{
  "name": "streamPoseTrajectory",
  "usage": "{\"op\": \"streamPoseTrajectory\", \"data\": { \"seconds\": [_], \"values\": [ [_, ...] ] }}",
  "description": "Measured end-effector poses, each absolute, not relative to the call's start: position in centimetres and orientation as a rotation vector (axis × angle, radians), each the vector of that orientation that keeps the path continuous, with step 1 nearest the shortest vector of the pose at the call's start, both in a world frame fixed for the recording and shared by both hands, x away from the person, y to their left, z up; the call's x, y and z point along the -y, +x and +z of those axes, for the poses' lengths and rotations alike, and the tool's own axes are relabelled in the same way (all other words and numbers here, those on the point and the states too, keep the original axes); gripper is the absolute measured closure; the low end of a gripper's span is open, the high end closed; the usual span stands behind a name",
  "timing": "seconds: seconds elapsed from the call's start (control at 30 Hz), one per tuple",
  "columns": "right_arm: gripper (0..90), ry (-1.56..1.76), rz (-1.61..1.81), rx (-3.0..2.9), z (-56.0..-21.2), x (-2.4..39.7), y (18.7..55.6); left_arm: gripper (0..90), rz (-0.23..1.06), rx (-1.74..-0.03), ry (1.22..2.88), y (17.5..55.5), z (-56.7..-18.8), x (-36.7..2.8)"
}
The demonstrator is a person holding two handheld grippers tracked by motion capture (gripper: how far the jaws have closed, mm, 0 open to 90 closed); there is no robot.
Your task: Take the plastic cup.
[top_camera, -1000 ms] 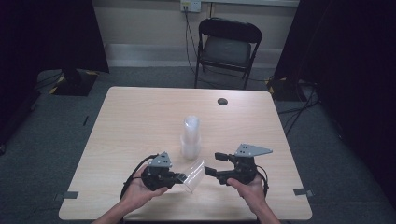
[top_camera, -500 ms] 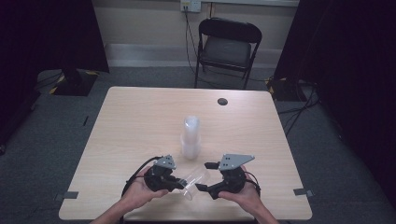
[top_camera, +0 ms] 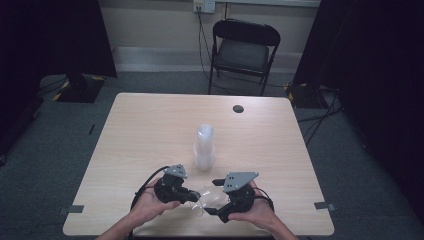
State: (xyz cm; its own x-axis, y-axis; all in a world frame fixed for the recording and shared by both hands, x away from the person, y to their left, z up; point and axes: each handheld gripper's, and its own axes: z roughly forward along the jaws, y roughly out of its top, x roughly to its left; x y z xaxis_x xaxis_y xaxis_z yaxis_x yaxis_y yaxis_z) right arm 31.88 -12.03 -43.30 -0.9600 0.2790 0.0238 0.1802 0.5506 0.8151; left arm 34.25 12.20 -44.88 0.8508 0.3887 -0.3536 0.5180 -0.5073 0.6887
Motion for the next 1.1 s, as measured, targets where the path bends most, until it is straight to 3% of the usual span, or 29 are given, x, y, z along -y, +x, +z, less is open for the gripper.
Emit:
{"op": "streamPoseTrajectory", "data": {
  "seconds": [0.67,1.1],
  "values": [
    [12.5,0.301,1.215,-2.646,-44.1,9.7,31.2,86.9,-0.325,-0.78,2.033,34.8,-44.6,-11.7],
    [21.3,0.242,1.176,-2.611,-44.2,8.5,30.5,86.6,-0.351,-0.813,2.045,34.8,-44.8,-10.8]
  ]
}}
